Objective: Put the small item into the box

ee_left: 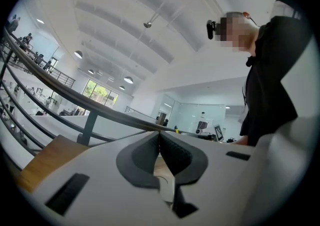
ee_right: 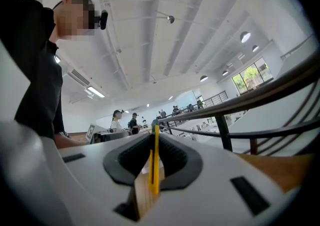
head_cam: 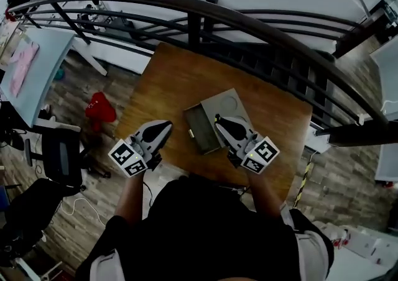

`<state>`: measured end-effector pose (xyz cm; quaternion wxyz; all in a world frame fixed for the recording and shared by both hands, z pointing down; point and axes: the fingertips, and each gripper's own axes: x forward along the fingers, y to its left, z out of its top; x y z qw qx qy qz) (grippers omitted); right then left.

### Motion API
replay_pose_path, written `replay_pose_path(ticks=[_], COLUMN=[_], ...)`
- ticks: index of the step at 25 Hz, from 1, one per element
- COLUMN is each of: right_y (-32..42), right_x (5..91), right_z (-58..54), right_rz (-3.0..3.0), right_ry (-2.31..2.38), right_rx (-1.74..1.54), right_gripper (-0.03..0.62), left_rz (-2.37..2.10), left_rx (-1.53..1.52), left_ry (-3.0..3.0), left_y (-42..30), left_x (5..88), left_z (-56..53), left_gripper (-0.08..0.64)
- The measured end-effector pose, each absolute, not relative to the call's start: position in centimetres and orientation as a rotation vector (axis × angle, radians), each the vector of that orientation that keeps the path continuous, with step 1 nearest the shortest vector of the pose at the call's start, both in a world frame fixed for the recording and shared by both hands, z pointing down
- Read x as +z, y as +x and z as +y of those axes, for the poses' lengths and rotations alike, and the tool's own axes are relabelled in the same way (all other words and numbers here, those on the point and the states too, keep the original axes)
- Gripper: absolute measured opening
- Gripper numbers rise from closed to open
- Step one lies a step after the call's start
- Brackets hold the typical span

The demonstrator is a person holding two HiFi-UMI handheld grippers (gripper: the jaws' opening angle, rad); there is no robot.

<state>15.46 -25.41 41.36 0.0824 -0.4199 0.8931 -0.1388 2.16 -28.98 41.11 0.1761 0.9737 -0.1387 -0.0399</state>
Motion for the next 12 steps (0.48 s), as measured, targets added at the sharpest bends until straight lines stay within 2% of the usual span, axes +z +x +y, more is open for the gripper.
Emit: replay_pose_path(ticks=[12], right_y=[14.2], right_x=[48.4], right_z=[-29.3], right_rz=[2.666], right_ry=[-1.419], right_rx=[-0.554], right_gripper=[0.06], left_rz=[-0.225], left_rx=[0.012], left_ry=[2.692], left_y=[3.1], left_x=[47.2], left_z=[-32.6], left_gripper=[0.015])
